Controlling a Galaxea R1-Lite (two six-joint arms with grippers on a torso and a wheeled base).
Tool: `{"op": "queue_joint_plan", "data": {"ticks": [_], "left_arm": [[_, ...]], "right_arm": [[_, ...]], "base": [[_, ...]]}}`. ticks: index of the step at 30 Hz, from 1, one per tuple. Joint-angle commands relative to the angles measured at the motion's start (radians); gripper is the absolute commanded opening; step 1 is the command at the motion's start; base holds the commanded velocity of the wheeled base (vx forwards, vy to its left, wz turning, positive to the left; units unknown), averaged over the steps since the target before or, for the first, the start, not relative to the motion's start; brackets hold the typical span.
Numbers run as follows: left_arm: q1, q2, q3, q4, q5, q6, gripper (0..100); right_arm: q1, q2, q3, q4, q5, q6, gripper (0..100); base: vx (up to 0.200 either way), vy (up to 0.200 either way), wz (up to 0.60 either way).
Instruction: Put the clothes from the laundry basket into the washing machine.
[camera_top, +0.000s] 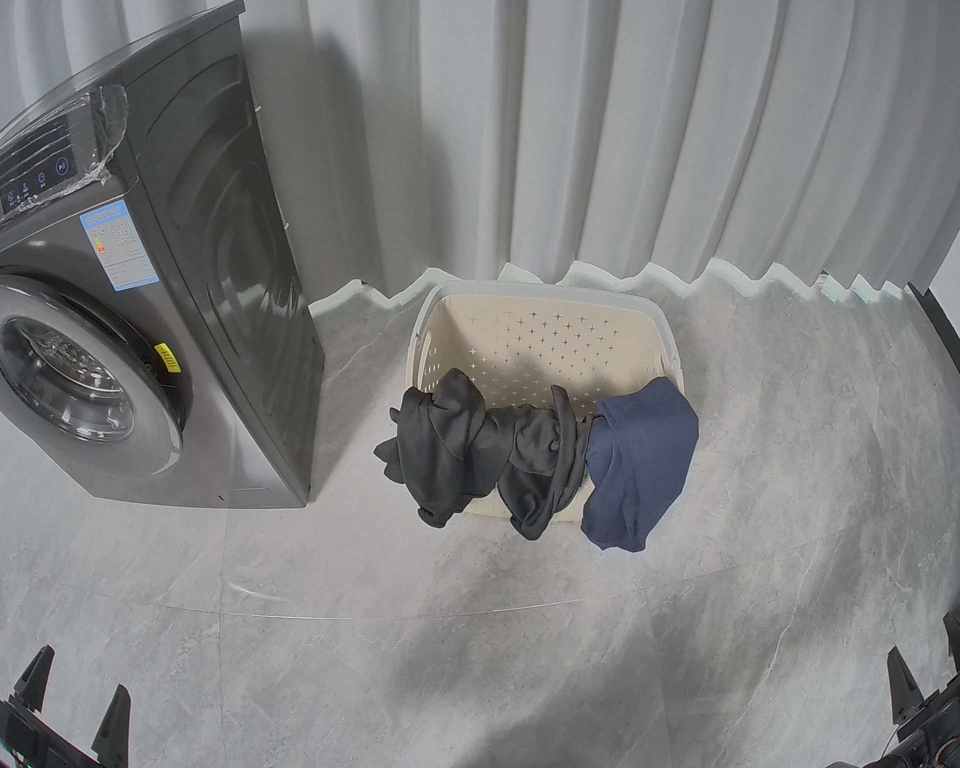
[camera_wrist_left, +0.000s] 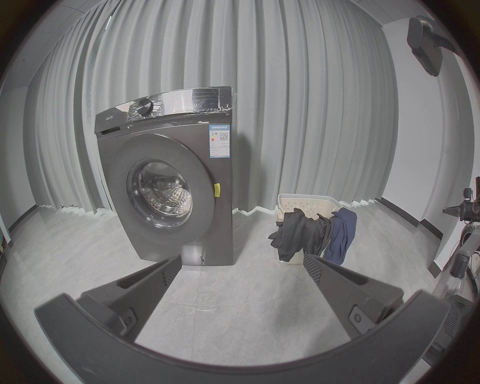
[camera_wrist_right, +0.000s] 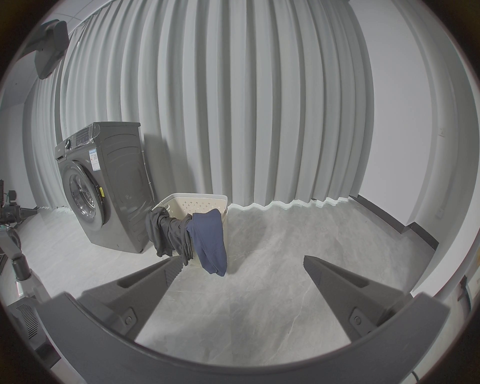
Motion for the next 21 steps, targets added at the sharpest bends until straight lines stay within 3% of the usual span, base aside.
{"op": "queue_joint_plan", "data": {"ticks": [1, 6, 15, 21], "left_arm": [[0.000, -0.017, 0.016, 0.000, 0.000, 0.000, 100], [0.000, -0.017, 0.016, 0.000, 0.000, 0.000, 100], [0.000, -0.017, 0.018, 0.000, 0.000, 0.000, 100], [0.000, -0.017, 0.018, 0.000, 0.000, -0.002, 100]], "right_arm": [[0.000, -0.007, 0.016, 0.000, 0.000, 0.000, 100], [0.000, -0.007, 0.016, 0.000, 0.000, 0.000, 100], [0.000, -0.007, 0.016, 0.000, 0.000, 0.000, 100], [0.000, -0.007, 0.016, 0.000, 0.000, 0.000, 100]], "base": [[0.000, -0.200, 0.00], [0.000, -0.200, 0.00], [0.000, 0.000, 0.00], [0.200, 0.000, 0.00]]}}
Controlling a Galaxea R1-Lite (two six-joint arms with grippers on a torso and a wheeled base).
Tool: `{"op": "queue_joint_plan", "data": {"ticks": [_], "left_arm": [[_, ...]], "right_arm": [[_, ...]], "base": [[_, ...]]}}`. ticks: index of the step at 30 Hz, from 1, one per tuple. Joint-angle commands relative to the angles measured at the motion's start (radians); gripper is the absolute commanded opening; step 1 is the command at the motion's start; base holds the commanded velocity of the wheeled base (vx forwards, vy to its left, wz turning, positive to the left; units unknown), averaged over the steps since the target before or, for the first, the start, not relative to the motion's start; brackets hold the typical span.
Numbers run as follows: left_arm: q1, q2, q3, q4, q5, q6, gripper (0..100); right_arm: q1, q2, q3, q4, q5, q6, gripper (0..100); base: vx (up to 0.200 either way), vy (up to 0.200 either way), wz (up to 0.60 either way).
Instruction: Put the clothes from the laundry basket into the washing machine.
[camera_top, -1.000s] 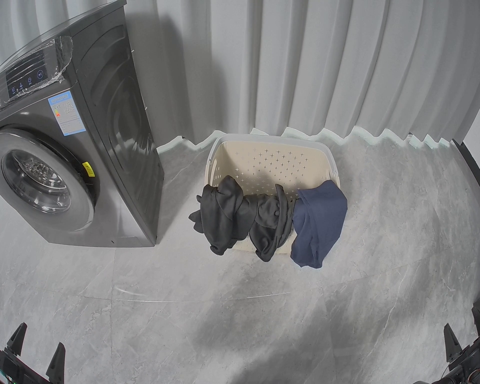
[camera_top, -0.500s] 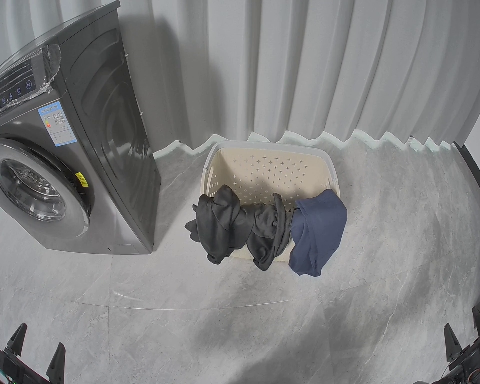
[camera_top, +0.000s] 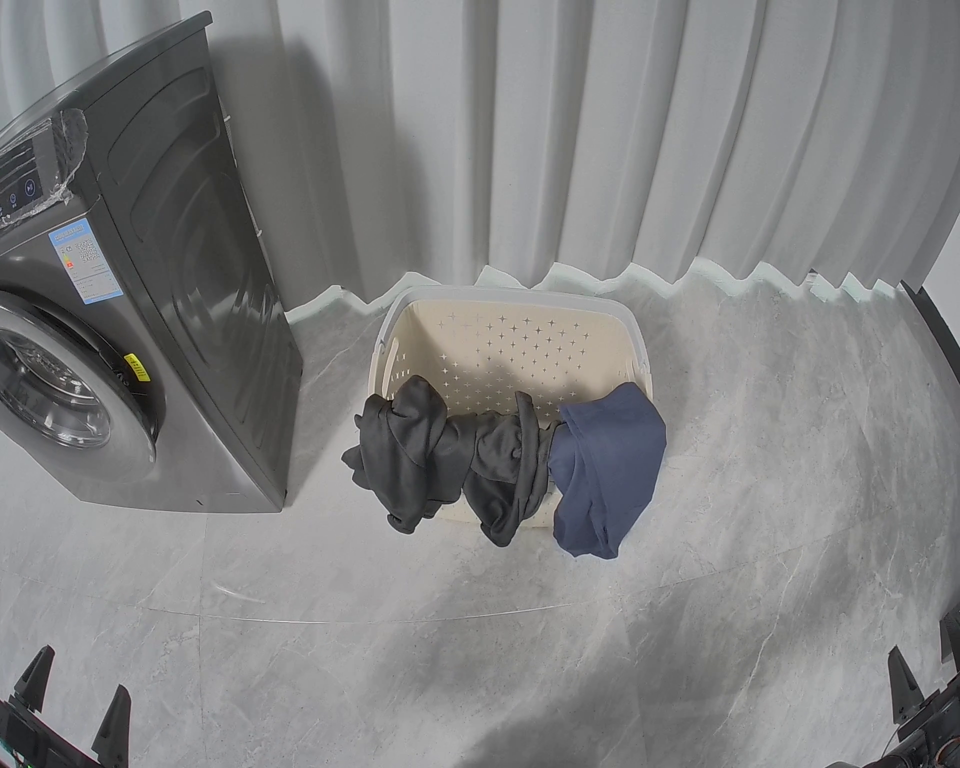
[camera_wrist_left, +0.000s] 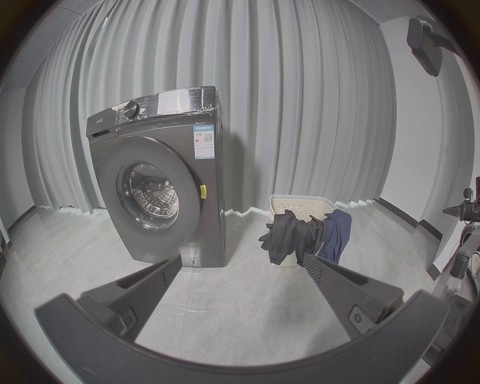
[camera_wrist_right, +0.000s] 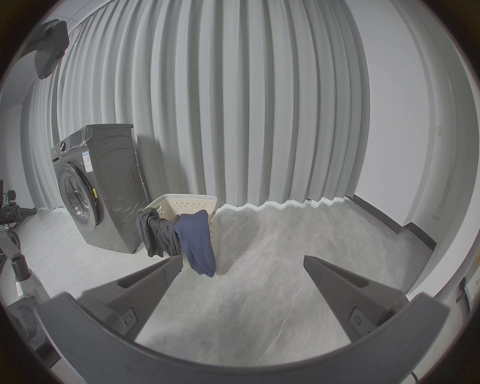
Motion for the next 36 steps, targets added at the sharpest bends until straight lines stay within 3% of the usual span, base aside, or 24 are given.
{"op": "queue_joint_plan", "data": {"ticks": [1, 15, 21, 33, 36], "left_arm": [[0.000, -0.017, 0.016, 0.000, 0.000, -0.001, 100], [0.000, -0.017, 0.018, 0.000, 0.000, 0.001, 100], [0.000, -0.017, 0.018, 0.000, 0.000, 0.001, 100], [0.000, -0.017, 0.016, 0.000, 0.000, 0.001, 100], [0.000, -0.017, 0.018, 0.000, 0.000, 0.001, 100]], "right_arm": [[0.001, -0.007, 0.016, 0.000, 0.000, 0.000, 100], [0.001, -0.007, 0.016, 0.000, 0.000, 0.000, 100], [0.001, -0.007, 0.016, 0.000, 0.000, 0.000, 100], [0.001, -0.007, 0.016, 0.000, 0.000, 0.000, 100], [0.001, -0.007, 0.016, 0.000, 0.000, 0.000, 100]], "base": [[0.200, 0.000, 0.00], [0.200, 0.000, 0.00], [0.000, 0.000, 0.00], [0.200, 0.000, 0.00], [0.000, 0.000, 0.00]]}}
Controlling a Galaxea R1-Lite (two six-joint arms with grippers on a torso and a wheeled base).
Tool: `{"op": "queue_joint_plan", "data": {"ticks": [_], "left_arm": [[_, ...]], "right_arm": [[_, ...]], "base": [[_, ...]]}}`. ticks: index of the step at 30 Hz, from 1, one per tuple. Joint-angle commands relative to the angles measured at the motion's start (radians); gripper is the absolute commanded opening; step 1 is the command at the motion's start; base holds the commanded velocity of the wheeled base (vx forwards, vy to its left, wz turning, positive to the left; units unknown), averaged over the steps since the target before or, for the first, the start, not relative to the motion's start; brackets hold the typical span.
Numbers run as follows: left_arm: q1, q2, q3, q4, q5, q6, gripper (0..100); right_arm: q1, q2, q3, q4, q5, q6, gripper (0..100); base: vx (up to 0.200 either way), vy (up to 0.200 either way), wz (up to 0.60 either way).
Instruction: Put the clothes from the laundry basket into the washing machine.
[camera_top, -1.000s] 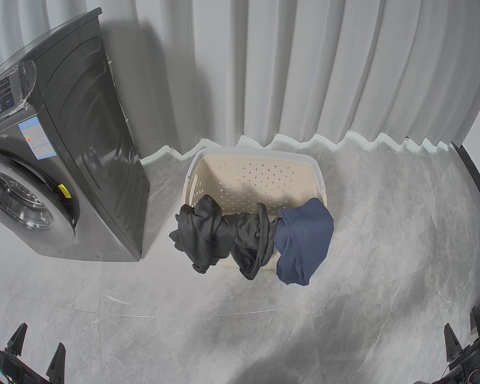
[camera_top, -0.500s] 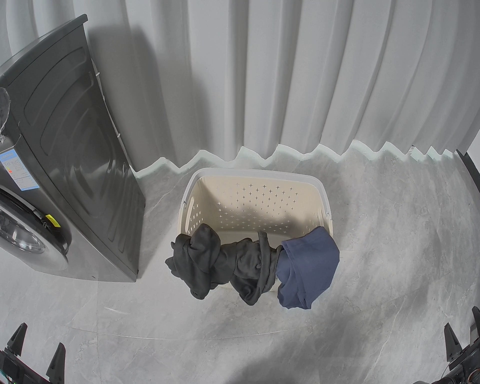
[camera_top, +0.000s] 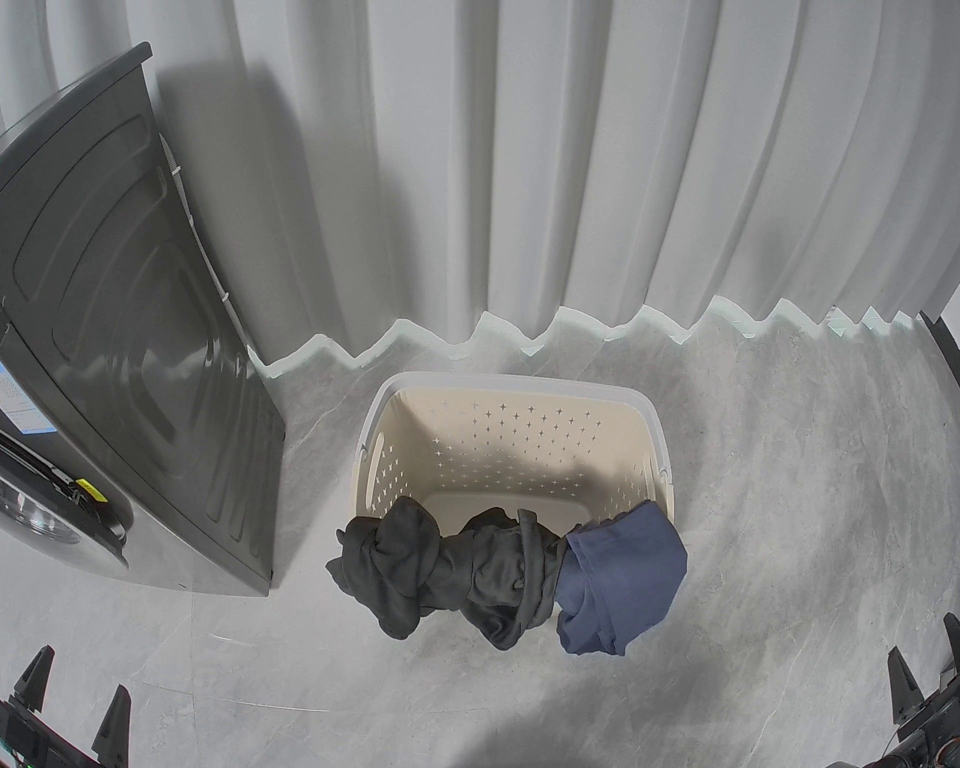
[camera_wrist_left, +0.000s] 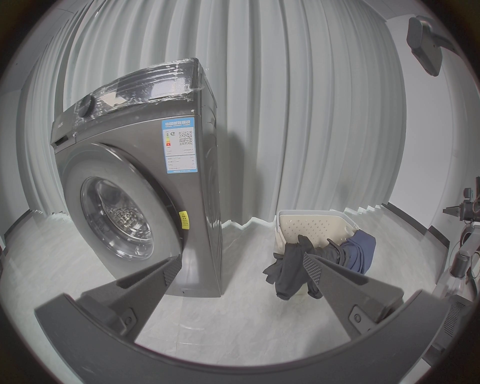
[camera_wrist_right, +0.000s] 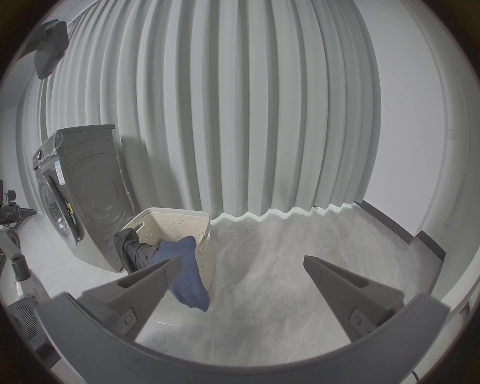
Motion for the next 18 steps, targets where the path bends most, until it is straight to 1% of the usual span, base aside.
{"op": "queue_joint_plan", "data": {"ticks": [1, 6, 12, 18], "left_arm": [[0.000, -0.017, 0.018, 0.000, 0.000, 0.000, 100], [0.000, -0.017, 0.016, 0.000, 0.000, 0.000, 100], [0.000, -0.017, 0.016, 0.000, 0.000, -0.002, 100], [0.000, -0.017, 0.016, 0.000, 0.000, 0.000, 100]], "right_arm": [[0.000, -0.007, 0.016, 0.000, 0.000, 0.000, 100], [0.000, -0.007, 0.016, 0.000, 0.000, 0.000, 100], [0.000, -0.007, 0.016, 0.000, 0.000, 0.000, 100], [0.000, -0.007, 0.016, 0.000, 0.000, 0.000, 100]], "base": [[0.000, 0.000, 0.00], [0.000, 0.000, 0.00], [0.000, -0.200, 0.00], [0.000, 0.000, 0.00]]}}
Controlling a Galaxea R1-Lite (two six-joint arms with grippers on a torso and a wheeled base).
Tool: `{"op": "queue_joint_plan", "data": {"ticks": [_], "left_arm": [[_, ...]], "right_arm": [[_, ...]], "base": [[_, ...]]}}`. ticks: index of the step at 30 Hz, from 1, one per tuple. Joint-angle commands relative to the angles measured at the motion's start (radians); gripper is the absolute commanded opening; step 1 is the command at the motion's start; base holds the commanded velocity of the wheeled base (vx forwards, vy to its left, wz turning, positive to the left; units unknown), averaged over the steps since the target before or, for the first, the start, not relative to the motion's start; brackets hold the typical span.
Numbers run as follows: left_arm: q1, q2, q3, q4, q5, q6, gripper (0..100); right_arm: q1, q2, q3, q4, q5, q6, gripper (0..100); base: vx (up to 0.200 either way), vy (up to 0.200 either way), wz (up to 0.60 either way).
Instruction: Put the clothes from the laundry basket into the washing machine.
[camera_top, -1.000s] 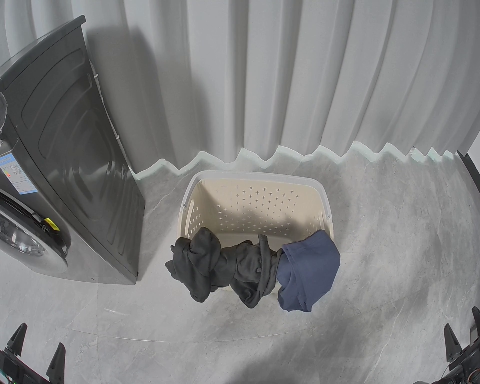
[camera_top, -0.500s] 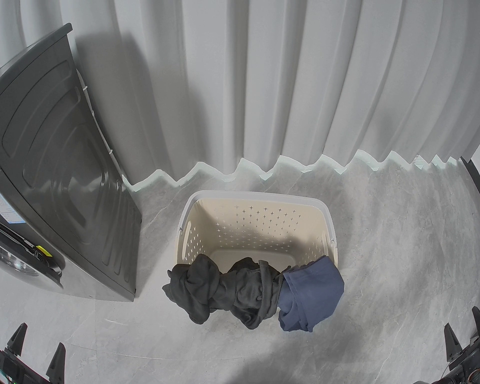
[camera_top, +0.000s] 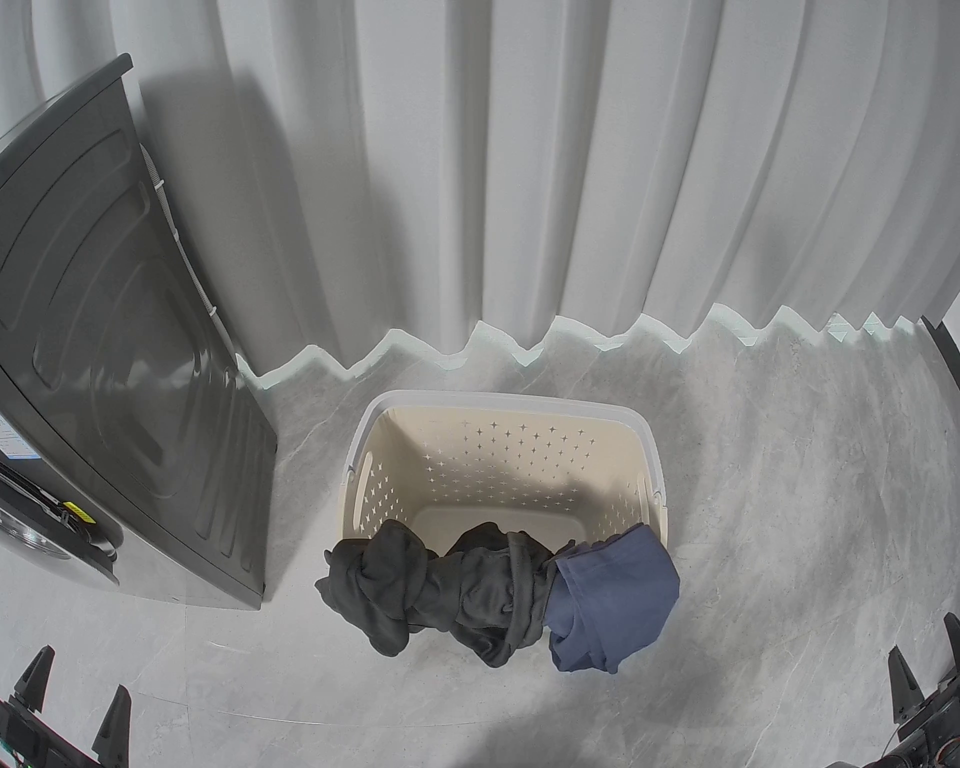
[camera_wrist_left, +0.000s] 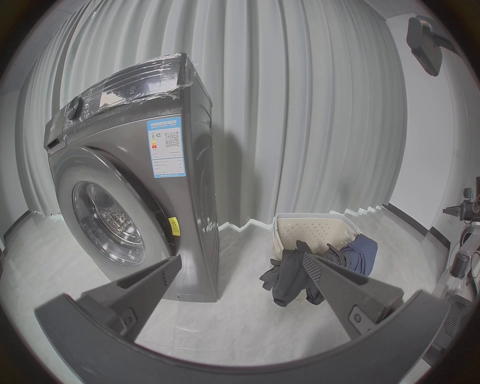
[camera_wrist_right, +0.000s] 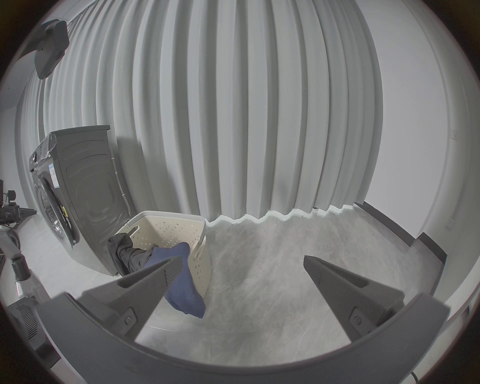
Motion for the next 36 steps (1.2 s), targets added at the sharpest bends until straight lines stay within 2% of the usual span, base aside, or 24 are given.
{"op": "queue_joint_plan", "data": {"ticks": [1, 6, 15, 24, 30, 36], "left_arm": [[0.000, -0.017, 0.016, 0.000, 0.000, 0.000, 100], [0.000, -0.017, 0.016, 0.000, 0.000, -0.002, 100], [0.000, -0.017, 0.016, 0.000, 0.000, 0.000, 100], [0.000, -0.017, 0.016, 0.000, 0.000, -0.002, 100], [0.000, -0.017, 0.016, 0.000, 0.000, 0.000, 100], [0.000, -0.017, 0.016, 0.000, 0.000, 0.000, 100]], "right_arm": [[0.000, -0.007, 0.016, 0.000, 0.000, 0.000, 100], [0.000, -0.007, 0.016, 0.000, 0.000, 0.000, 100], [0.000, -0.007, 0.016, 0.000, 0.000, 0.000, 100], [0.000, -0.007, 0.016, 0.000, 0.000, 0.000, 100], [0.000, -0.007, 0.016, 0.000, 0.000, 0.000, 100], [0.000, -0.007, 0.016, 0.000, 0.000, 0.000, 100]], "base": [[0.000, 0.000, 0.00], [0.000, 0.000, 0.00], [0.200, 0.000, 0.00], [0.000, 0.000, 0.00], [0.200, 0.000, 0.00], [0.000, 0.000, 0.00]]}}
